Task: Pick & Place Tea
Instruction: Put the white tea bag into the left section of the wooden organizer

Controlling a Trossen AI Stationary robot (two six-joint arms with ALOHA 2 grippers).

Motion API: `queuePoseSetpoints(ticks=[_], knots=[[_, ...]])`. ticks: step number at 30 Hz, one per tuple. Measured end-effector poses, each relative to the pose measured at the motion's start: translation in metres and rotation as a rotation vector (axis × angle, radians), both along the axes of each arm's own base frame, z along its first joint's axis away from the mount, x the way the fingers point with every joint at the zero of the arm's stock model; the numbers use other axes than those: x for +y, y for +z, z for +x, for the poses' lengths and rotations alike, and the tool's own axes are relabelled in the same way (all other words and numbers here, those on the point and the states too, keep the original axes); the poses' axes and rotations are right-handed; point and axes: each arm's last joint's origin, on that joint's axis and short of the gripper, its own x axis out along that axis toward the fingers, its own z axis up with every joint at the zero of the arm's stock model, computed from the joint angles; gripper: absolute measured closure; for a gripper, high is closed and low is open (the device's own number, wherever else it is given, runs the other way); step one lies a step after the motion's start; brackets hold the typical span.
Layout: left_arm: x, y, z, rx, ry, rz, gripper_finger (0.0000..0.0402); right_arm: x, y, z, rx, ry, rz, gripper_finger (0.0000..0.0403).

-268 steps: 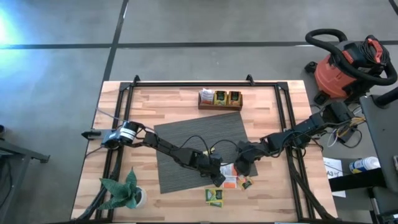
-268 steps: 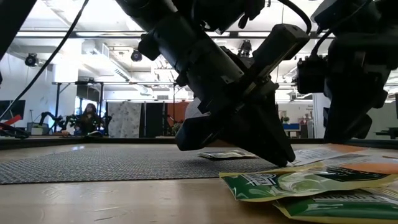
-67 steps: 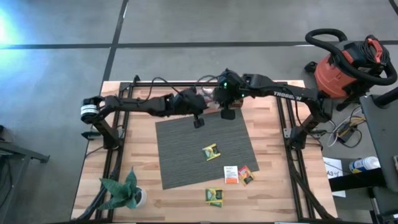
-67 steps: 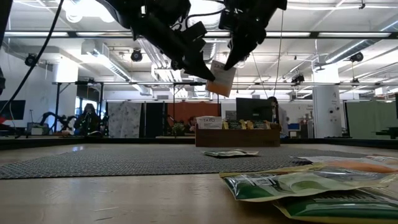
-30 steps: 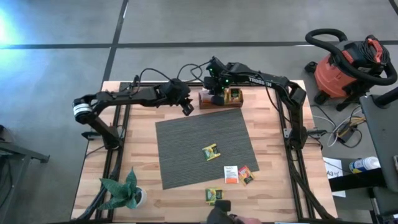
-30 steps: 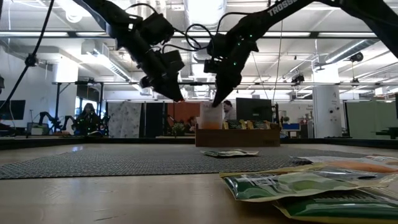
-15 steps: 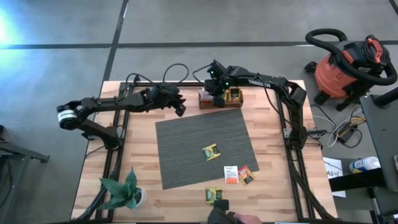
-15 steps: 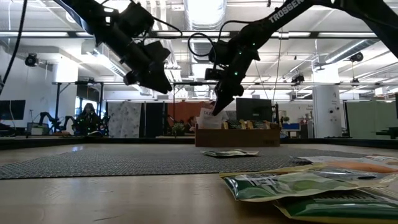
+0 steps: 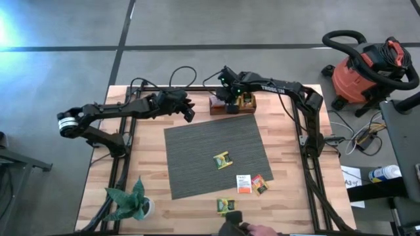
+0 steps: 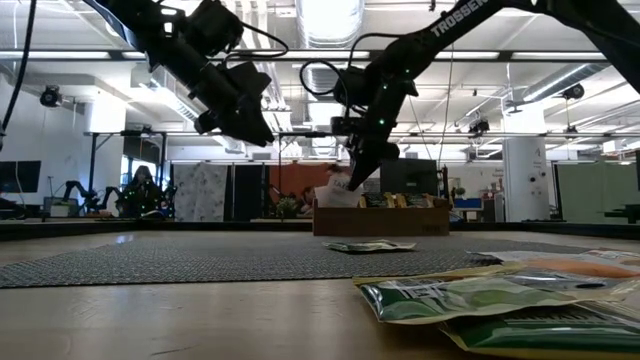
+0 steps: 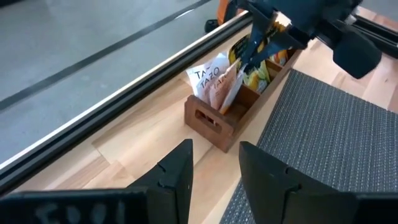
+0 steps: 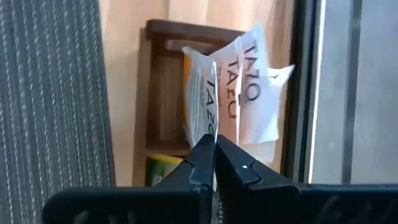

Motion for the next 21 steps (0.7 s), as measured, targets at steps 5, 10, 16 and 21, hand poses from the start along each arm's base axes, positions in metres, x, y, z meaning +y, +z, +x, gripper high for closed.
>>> queuePoseSetpoints(ticks=[5,10,16,21], knots=[[0.000,0.000,0.000,-0.002,0.000,0.001,0.0278,0.002,0.002,0.005,-0.032,0.017,-0.024,0.0394],[0.000,0.000,0.000,-0.012,0.010,-0.012,0.0278,0.006,0.005,0.013,-0.083,0.036,-0.054,0.0394],[0.000,0.000,0.000,-0.012,0.011,-0.013,0.0278,0.015,0.003,0.014,-0.027,0.050,-0.066,0.0394],[0.000,0.000,0.000,-0.012,0.011,-0.013,0.0278,0.018,0.003,0.015,0.004,0.048,-0.102,0.0394]])
